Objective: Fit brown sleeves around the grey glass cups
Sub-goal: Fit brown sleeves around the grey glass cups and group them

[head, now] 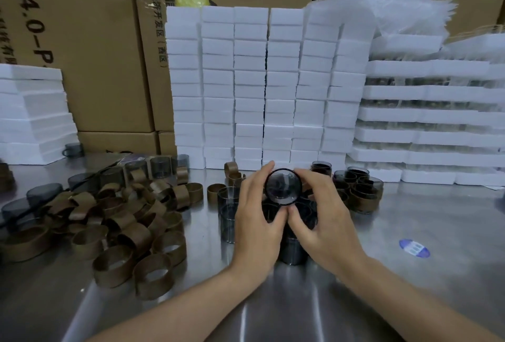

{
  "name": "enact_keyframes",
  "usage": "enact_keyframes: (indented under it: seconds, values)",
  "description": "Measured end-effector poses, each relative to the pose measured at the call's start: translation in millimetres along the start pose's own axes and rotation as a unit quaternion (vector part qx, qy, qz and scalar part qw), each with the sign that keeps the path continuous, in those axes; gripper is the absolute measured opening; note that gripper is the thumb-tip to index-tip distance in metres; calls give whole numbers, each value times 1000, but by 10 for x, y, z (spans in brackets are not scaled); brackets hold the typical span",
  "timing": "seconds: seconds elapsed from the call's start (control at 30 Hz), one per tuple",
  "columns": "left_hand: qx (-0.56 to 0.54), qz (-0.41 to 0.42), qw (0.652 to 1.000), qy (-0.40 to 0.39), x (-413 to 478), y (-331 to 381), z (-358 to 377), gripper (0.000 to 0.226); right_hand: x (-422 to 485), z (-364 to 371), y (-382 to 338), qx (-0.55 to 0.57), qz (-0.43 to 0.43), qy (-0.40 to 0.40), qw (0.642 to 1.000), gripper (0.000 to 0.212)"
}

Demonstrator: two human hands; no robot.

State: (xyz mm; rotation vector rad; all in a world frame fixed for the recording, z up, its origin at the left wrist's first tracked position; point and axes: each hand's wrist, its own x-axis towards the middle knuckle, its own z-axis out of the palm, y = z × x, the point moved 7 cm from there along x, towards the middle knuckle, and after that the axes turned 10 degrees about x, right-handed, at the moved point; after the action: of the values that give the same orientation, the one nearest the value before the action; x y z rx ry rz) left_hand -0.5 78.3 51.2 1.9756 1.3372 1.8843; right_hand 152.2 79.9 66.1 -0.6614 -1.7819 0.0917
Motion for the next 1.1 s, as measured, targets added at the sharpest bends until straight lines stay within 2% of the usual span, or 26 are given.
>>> enact_keyframes:
  seconds: [0.2,0.4,0.5,0.6,0.67,0.8,0.93,1.1]
  values:
    - [0,-9,1000,-9,-12,-79,51,76,-127,9,94,22,27,5,999,61]
    - [-9,-4,1000,-19,-18,-37,56,74,-144,-23,66,28,8,26,999,61]
    - [-23,-26,999,-41,-26,-60,86,66,-181,-28,106,31,29,26,999,64]
    - [-53,-64,994,-65,-44,-115,119,72,-222,-34,151,48,62,13,997,71]
    - [-98,-89,989,-69,-48,-152,144,72,-223,-25,127,49,49,-1,998,74]
    - [-138,-104,983,-56,-44,-176,150,58,-198,-4,144,34,52,0,998,76]
    - [-121,-96,987,-39,-41,-172,135,40,-192,-9,164,11,75,25,997,74]
    - [-90,-76,989,-90,-75,-170,214,48,-186,-20,158,-2,94,67,993,70]
